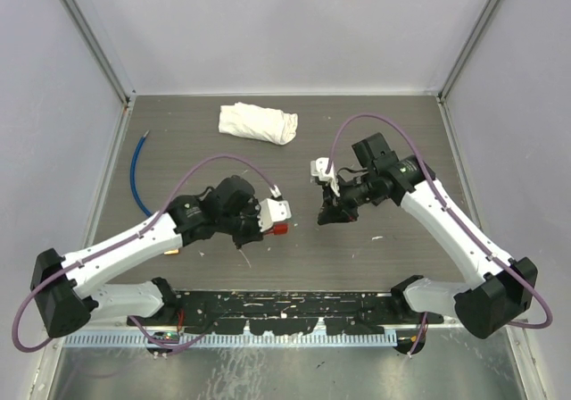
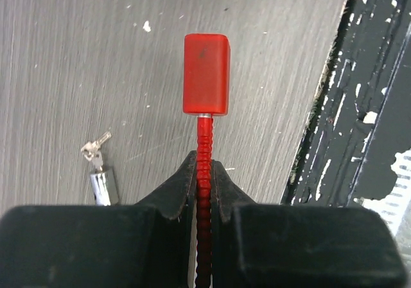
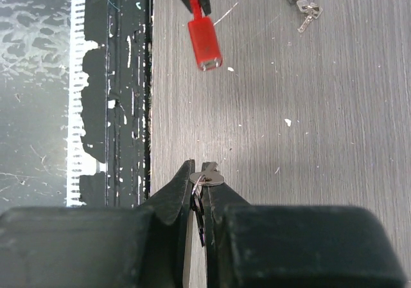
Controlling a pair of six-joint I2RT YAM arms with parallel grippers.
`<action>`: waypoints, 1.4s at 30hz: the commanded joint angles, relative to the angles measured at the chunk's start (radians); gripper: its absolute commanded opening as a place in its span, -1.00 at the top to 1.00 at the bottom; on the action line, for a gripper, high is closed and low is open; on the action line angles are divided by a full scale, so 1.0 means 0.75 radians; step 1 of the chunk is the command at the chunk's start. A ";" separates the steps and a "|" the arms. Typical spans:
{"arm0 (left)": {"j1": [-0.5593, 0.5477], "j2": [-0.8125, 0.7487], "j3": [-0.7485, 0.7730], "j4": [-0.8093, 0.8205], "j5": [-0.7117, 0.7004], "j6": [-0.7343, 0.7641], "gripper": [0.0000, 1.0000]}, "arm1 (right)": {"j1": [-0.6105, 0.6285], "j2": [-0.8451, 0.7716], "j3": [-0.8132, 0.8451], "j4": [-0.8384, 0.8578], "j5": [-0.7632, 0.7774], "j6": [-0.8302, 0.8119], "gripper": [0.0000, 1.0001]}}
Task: Lock with the key
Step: Remove the key from the lock, then place the lock at the center of the board.
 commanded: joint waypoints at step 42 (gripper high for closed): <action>0.383 1.108 0.914 0.521 -0.377 -0.994 -0.14 | -0.384 0.789 0.427 0.620 0.545 0.367 -0.03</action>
